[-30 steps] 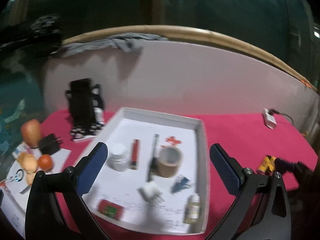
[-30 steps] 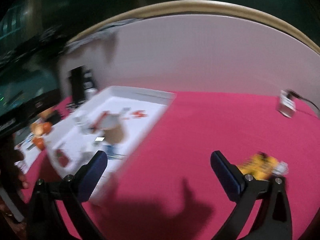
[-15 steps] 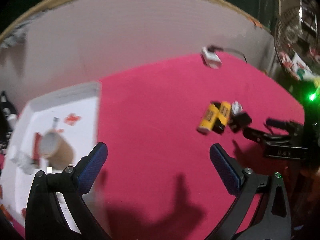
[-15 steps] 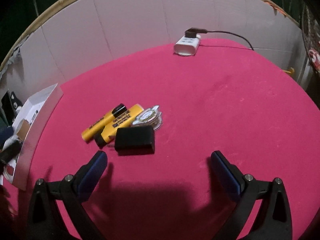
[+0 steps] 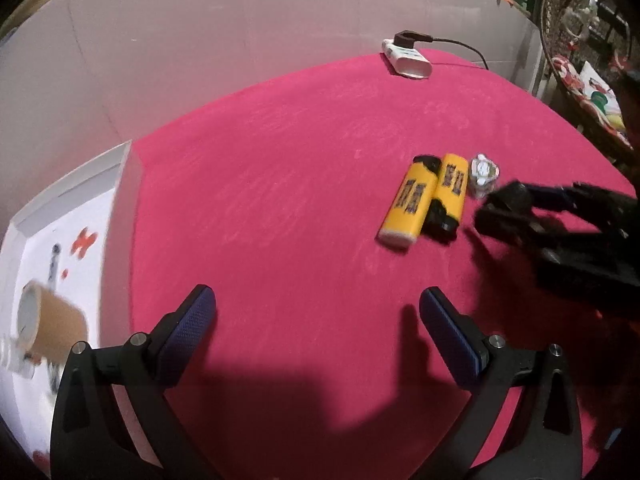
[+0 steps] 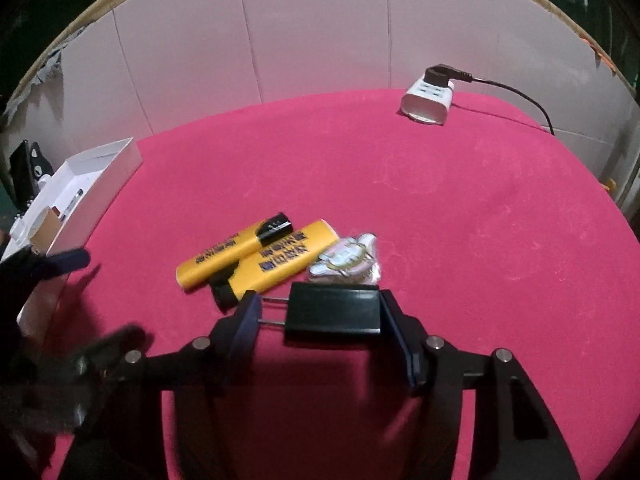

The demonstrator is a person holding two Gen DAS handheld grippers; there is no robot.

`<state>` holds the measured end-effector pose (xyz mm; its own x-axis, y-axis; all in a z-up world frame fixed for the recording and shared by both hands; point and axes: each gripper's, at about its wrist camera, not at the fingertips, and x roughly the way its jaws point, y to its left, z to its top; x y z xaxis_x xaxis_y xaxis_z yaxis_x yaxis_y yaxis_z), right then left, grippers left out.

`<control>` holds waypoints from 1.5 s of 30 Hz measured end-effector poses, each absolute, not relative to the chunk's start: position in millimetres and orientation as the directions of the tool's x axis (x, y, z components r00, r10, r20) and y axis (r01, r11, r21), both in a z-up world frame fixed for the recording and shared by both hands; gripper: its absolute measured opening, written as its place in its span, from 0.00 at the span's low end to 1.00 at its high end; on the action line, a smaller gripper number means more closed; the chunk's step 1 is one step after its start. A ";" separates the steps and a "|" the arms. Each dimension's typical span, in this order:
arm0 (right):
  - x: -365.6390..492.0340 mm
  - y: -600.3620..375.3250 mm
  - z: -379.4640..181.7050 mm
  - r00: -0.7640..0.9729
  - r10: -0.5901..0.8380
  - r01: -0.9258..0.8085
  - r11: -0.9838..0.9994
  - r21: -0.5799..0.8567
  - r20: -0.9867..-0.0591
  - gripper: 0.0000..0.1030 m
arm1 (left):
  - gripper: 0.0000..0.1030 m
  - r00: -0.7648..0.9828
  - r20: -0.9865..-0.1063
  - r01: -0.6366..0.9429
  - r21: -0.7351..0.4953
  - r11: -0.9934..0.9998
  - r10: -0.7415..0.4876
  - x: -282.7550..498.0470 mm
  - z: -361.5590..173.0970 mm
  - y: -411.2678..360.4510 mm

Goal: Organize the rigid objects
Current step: 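Grasp the yellow lighter with the left gripper while the right gripper grasps the black charger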

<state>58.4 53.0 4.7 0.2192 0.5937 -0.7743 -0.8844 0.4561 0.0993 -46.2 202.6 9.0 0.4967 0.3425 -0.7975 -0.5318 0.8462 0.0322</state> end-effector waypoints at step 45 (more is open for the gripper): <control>88.8 -1.9 8.8 0.152 0.667 -0.841 0.475 0.259 -0.729 0.57 | 0.35 0.542 -0.776 -0.384 0.112 0.916 0.322 38.9 12.8 183.9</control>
<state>88.8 -1.9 8.8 0.1523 0.6671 -0.7292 -0.8412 0.4749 0.2588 38.9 183.9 12.8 0.5424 0.3224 -0.7758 -0.3840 0.9165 0.1123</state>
